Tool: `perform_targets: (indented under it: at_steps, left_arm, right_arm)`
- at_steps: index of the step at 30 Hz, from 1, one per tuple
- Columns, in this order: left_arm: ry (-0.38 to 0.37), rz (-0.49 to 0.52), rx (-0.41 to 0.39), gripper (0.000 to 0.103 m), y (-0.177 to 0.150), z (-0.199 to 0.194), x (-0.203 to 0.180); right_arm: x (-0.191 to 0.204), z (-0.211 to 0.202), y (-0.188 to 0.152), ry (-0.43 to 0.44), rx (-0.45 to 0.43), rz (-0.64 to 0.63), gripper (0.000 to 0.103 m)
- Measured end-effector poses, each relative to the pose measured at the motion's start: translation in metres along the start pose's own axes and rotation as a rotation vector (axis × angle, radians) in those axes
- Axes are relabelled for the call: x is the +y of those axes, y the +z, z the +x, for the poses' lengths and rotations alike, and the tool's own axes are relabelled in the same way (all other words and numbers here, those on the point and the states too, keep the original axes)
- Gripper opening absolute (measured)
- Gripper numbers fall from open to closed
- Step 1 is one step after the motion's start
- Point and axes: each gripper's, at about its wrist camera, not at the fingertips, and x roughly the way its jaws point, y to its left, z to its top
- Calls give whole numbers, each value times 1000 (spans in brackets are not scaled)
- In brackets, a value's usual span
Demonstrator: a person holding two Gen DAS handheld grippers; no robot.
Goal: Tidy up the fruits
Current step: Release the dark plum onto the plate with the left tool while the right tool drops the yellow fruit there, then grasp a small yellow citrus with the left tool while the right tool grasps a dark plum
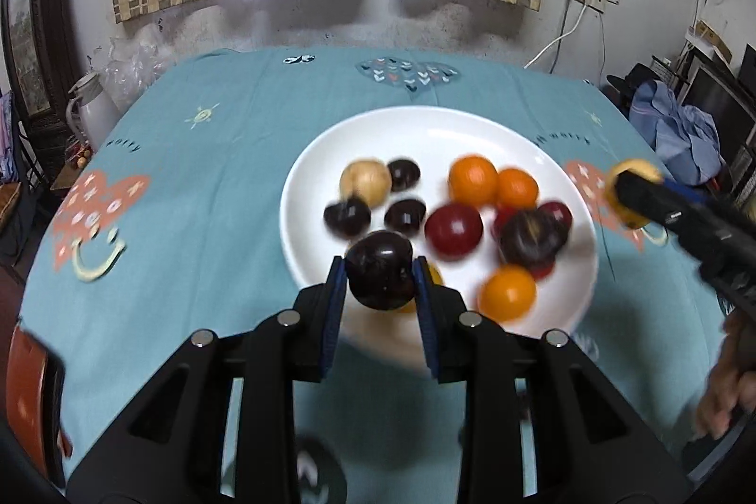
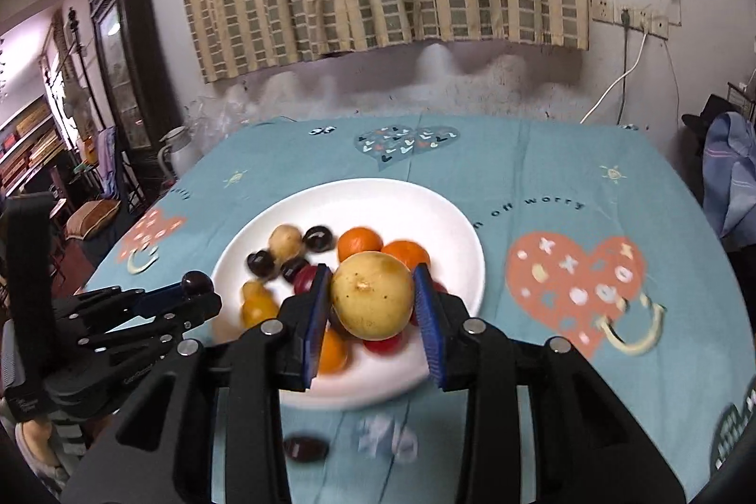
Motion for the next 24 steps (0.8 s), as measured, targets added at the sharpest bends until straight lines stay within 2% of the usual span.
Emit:
perform_targets:
  at_steps: [3,4,6,8,10,11,13,19,24]
  left_arm:
    - [14,6,5,32,14,22,-1]
    - [21,11,6,43,18,30,-1]
    - [28,10,-12,54,20,35,0]
    - [24,3,-26,56,20,34,2]
    - [3,-10,-25,56,18,30,5]
    - [0,-12,-24,56,16,27,6]
    - [4,-8,-32,56,10,16,5]
    - [5,17,-24,56,-32,-20,-3]
    - [17,41,8,56,-73,-35,-15]
  right_arm:
    - [-3,33,6,-4,38,1,36]
    - [-5,41,7,-3,44,10,36]
    - [-10,53,9,14,68,36,37]
    - [-15,55,8,35,79,56,37]
    - [-18,43,6,34,47,71,38]
    - [-19,37,6,33,35,78,43]
    - [-20,20,4,18,7,80,59]
    - [-15,-35,-16,30,-39,94,60]
    - [-3,-77,-56,22,-55,67,60]
